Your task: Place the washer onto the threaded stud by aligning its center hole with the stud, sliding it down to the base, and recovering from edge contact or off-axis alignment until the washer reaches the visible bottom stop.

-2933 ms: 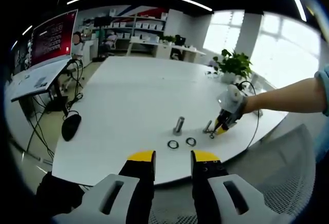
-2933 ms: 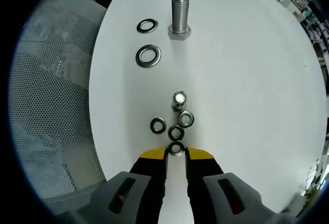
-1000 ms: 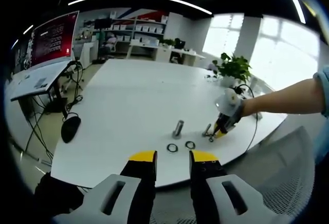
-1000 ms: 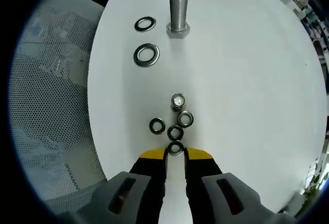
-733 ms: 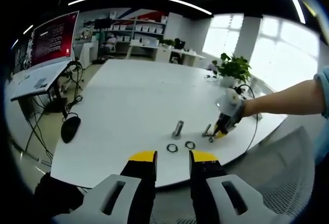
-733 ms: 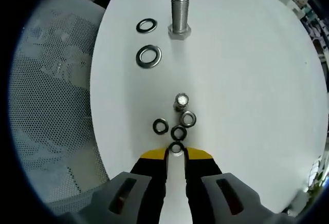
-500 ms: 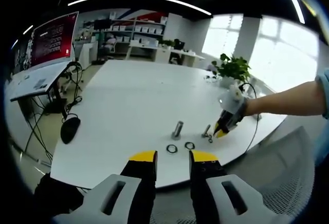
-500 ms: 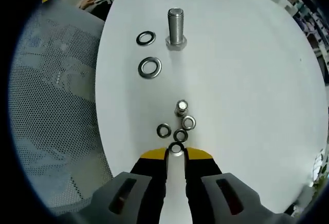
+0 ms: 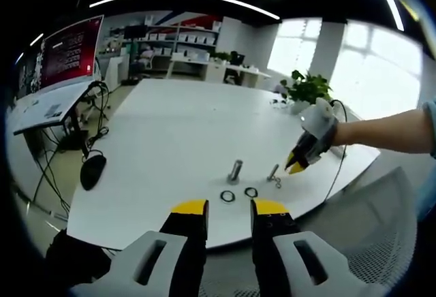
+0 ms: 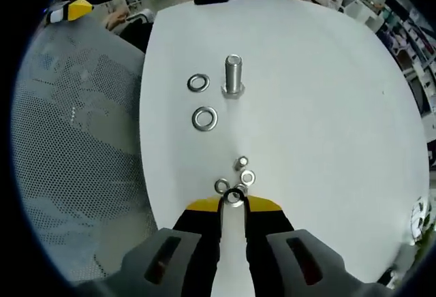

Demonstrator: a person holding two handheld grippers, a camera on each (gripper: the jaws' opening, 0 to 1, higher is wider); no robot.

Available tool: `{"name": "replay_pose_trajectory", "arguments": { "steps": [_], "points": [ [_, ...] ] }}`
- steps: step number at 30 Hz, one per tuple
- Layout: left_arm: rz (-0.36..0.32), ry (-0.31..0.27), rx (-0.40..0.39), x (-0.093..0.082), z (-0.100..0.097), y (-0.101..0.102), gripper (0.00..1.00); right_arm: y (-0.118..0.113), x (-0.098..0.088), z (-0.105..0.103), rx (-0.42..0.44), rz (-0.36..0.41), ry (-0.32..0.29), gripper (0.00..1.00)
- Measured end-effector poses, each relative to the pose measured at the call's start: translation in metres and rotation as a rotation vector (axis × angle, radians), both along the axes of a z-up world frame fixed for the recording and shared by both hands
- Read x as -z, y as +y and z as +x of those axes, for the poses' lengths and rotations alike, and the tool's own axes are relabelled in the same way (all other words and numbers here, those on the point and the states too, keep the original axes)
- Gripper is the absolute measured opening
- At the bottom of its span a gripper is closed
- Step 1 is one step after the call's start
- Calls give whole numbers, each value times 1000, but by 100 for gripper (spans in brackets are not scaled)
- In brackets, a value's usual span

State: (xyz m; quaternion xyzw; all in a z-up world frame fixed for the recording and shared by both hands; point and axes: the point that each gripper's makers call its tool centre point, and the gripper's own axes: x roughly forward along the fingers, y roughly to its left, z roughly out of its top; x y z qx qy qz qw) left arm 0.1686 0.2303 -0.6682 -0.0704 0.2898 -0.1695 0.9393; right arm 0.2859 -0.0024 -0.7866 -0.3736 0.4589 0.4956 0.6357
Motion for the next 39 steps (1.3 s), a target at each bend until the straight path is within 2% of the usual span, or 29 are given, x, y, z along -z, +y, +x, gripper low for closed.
{"name": "replay_pose_trajectory", "arguments": {
  "steps": [13, 25, 39],
  "points": [
    [4, 3, 0, 0, 0, 0, 22, 22, -20, 10, -4, 60, -68, 13],
    [2, 0, -3, 0, 0, 1, 22, 29, -9, 16, -37, 20, -71, 13],
    [-1, -5, -8, -1, 1, 1, 22, 25, -4, 18, -48, -11, -60, 13]
  ]
}}
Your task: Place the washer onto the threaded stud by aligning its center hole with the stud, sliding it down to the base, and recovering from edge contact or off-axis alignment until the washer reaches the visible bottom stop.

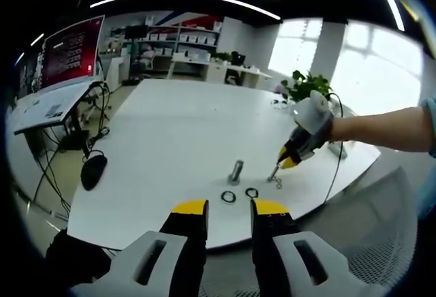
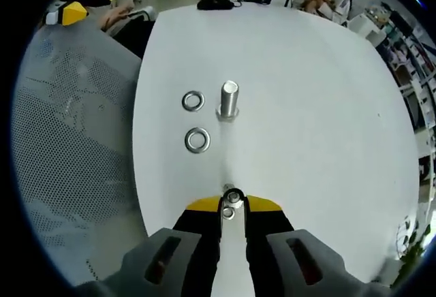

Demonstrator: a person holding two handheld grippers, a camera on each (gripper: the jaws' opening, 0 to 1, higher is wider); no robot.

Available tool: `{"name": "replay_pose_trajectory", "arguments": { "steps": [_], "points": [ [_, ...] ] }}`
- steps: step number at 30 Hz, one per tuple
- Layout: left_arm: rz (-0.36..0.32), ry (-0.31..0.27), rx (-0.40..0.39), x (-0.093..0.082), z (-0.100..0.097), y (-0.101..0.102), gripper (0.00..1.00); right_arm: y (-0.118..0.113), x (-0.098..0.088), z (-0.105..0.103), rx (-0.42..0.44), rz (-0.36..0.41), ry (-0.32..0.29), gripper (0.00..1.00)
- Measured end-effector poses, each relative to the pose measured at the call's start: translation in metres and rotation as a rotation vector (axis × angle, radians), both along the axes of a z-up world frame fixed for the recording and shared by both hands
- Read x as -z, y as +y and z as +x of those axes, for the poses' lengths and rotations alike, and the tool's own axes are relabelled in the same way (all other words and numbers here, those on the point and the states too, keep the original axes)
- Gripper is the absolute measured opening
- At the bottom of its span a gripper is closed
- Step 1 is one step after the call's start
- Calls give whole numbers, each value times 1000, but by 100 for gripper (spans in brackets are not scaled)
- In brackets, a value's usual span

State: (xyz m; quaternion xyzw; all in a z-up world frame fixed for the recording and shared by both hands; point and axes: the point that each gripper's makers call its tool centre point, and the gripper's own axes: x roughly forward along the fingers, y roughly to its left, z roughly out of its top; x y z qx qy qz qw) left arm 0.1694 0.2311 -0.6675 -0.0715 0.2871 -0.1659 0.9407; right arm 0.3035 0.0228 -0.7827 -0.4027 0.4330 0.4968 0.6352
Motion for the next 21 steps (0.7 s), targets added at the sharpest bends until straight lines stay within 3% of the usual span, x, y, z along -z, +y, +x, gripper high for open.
{"name": "replay_pose_trajectory", "arguments": {
  "steps": [21],
  "points": [
    [-2, -3, -11, 0, 1, 1, 22, 5, 25, -1, -27, -47, 37, 13]
  ]
}}
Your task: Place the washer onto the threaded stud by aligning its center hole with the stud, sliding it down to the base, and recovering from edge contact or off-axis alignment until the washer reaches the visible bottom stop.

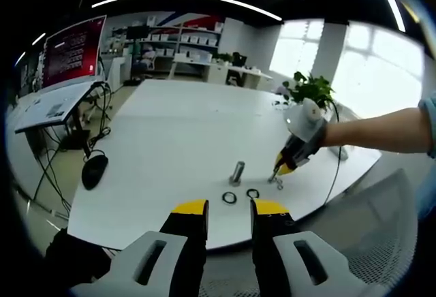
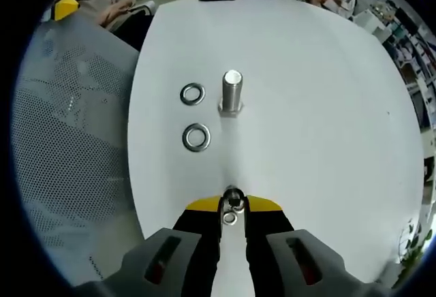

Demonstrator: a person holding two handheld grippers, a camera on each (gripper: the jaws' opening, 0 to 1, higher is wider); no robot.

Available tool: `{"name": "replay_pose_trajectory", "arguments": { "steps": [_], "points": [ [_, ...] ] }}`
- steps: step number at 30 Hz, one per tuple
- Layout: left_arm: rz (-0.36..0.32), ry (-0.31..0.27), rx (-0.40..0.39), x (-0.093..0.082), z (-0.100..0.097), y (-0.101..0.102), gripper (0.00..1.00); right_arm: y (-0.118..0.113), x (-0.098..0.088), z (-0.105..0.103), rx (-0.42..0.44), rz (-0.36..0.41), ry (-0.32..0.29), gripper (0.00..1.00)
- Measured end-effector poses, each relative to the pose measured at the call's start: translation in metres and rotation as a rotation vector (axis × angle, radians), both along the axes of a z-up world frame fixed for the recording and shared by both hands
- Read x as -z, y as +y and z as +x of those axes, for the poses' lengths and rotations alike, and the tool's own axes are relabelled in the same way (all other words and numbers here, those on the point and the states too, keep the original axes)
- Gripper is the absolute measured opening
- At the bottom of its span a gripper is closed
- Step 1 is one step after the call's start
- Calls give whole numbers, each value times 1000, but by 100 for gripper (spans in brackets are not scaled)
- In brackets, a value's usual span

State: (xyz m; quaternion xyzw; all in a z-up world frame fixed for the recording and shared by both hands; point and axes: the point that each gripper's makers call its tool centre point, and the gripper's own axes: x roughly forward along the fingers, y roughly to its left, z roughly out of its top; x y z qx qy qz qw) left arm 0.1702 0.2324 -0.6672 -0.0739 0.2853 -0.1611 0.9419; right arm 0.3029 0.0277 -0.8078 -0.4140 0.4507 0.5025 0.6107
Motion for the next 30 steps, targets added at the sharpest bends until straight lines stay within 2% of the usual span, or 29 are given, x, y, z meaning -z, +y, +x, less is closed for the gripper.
{"name": "replay_pose_trajectory", "arguments": {
  "steps": [7, 24, 30],
  "points": [
    [0, 6, -4, 1, 0, 0, 22, 0, 14, 1, -4, -20, 21, 13],
    [-5, 5, 0, 0, 1, 0, 20, 2, 31, -1, -11, -54, 41, 13],
    [-3, 0, 7, 0, 1, -1, 20, 1, 33, -3, -38, -54, 40, 21]
  ]
}}
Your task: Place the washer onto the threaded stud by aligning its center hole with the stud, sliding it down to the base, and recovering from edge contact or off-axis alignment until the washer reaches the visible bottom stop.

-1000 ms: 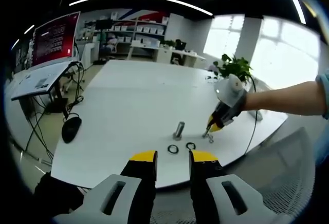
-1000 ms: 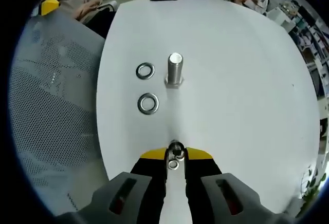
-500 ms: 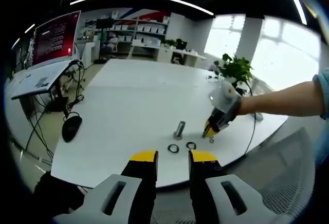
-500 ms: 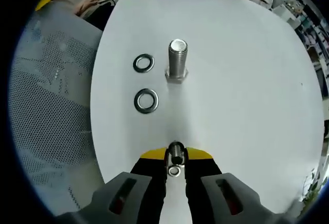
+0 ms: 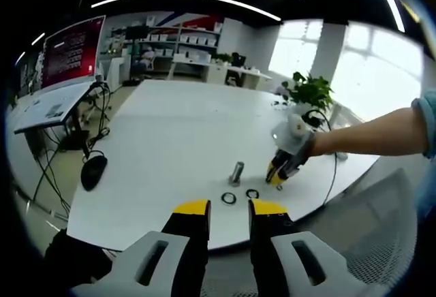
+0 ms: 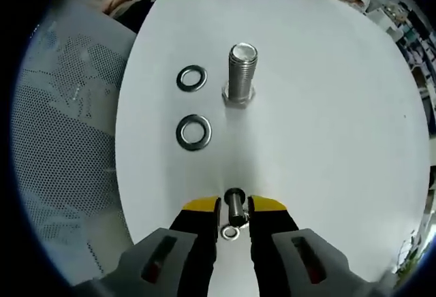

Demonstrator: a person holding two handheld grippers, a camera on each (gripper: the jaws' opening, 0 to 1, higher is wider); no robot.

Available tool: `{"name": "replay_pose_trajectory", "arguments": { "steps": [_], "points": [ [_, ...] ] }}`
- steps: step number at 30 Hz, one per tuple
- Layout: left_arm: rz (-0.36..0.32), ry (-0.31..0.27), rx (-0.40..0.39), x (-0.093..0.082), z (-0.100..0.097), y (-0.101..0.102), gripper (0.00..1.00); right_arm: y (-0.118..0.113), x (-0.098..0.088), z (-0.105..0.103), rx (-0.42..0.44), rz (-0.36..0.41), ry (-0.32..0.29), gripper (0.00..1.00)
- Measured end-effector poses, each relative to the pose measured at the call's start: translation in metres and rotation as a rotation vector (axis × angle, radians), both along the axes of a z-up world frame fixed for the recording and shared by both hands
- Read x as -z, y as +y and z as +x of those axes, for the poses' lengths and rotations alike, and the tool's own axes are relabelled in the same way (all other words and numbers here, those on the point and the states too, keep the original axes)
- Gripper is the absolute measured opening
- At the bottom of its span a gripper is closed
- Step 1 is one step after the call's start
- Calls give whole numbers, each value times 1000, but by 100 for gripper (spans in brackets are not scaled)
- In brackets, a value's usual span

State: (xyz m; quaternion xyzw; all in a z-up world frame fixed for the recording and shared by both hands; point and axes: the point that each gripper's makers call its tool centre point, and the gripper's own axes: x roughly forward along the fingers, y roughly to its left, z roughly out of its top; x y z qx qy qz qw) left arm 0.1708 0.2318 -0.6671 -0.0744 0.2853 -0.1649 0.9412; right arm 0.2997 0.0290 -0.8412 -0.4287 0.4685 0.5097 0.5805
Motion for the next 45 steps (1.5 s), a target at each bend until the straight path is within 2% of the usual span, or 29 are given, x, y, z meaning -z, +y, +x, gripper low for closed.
{"name": "replay_pose_trajectory", "arguments": {
  "steps": [5, 11, 17, 22, 37, 40, 45],
  "points": [
    [1, 5, -3, 1, 0, 0, 20, -8, 0, -4, 49, 17, 26, 21],
    [-4, 1, -6, 0, 1, 0, 20, -20, -3, -9, 62, 25, 29, 22],
    [-5, -2, -6, 0, 1, 1, 20, -21, -8, -16, 61, 60, 32, 22],
    [-6, -4, -7, -1, 1, 1, 20, -19, -7, -23, 70, 106, 60, 21],
    [-6, -1, -8, 0, 1, 0, 19, -23, 0, -29, 32, 84, 48, 20],
    [-7, -3, -9, -1, 1, 0, 19, -26, 1, -26, -8, 48, 13, 20],
    [-8, -4, -11, -1, 1, 1, 19, -24, 2, -30, -47, 37, -2, 20]
  ]
}}
